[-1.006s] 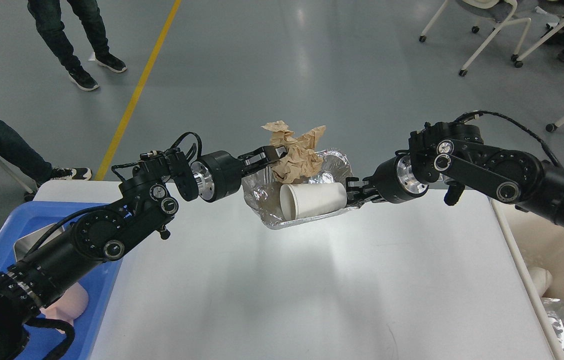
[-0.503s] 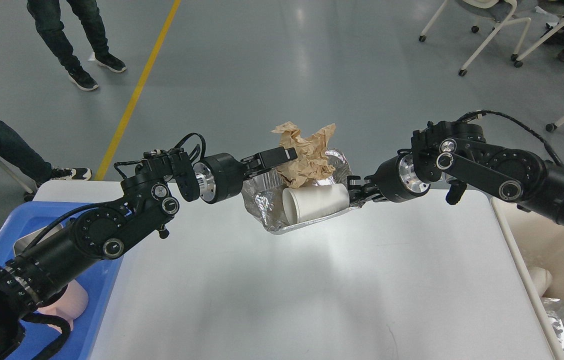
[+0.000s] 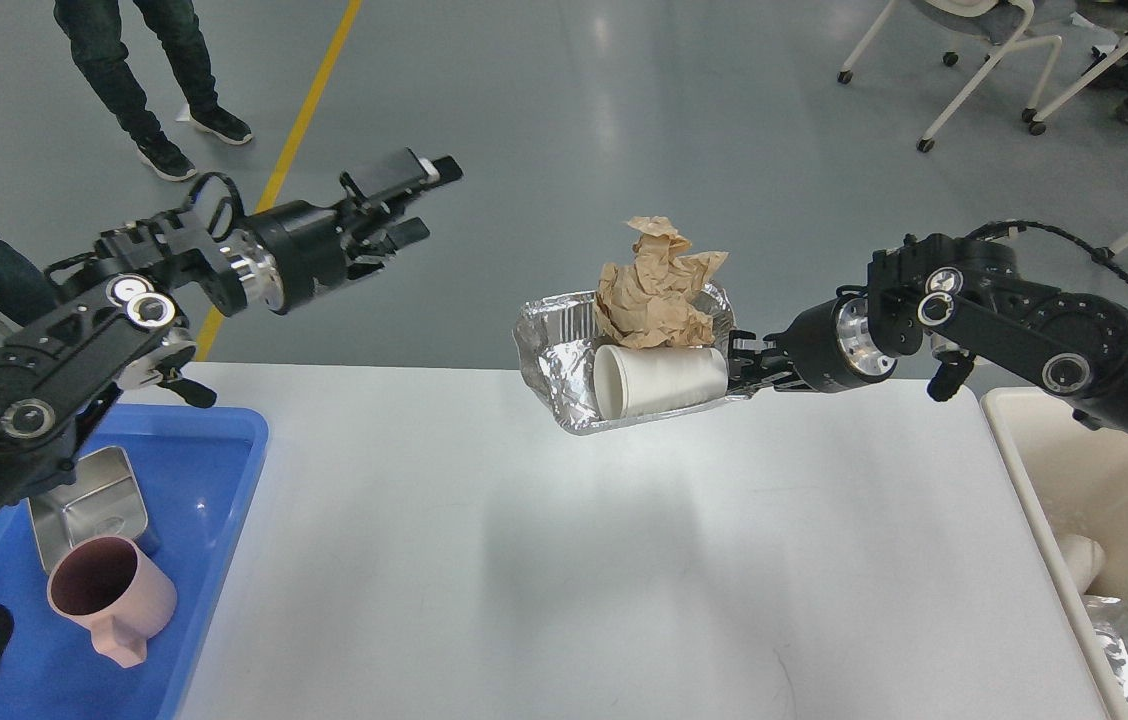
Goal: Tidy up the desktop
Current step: 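Carry the foil tray to the white bin and drop it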
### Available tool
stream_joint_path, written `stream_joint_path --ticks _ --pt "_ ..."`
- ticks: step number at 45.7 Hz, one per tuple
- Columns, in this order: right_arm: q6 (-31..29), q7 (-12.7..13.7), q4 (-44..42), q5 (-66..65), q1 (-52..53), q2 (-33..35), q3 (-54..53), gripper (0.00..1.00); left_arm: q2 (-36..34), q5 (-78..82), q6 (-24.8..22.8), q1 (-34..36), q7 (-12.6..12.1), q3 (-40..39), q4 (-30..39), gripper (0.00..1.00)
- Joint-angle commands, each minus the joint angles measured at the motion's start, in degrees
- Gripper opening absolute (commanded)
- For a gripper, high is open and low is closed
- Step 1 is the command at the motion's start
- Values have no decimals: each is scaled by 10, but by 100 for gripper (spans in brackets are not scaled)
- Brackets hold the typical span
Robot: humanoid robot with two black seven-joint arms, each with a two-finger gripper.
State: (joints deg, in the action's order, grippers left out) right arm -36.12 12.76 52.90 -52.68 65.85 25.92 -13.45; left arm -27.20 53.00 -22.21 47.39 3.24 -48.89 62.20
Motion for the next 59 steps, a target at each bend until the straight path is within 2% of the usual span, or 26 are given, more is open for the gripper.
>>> stream_joint_path --ticks 1,8,13,21,31,40,41,44,45,49,59 --pt "3 1 0 14 -16 32 -29 0 -38 -109 6 -44 -1 -54 -3 97" --pt "14 1 5 26 -59 92 -92 0 -36 -245 16 -107 -1 -112 -8 97" --pt "15 1 5 34 -105 148 -154 0 -30 -359 43 -147 -1 -143 -9 97" --pt "16 -1 6 71 -197 226 -237 0 25 -506 50 -190 -1 -179 -44 97" --pt "44 -8 -6 121 -303 297 -264 0 108 -535 48 -229 0 -227 -111 97" --pt "82 -7 -80 171 -370 304 -263 0 130 -535 44 -244 2 -228 -132 97" --pt "90 -7 -92 174 -375 302 -263 10 130 -535 43 -245 2 -228 -132 97" --pt "122 -6 -128 181 -385 295 -262 91 128 -535 42 -247 2 -228 -132 97" --pt "138 -5 -140 183 -386 290 -261 100 128 -535 41 -248 2 -228 -132 97" --pt "182 -4 -168 183 -387 271 -258 100 127 -535 41 -248 2 -228 -132 97" --pt "202 -6 -165 183 -388 266 -259 100 126 -535 41 -252 3 -228 -132 97"
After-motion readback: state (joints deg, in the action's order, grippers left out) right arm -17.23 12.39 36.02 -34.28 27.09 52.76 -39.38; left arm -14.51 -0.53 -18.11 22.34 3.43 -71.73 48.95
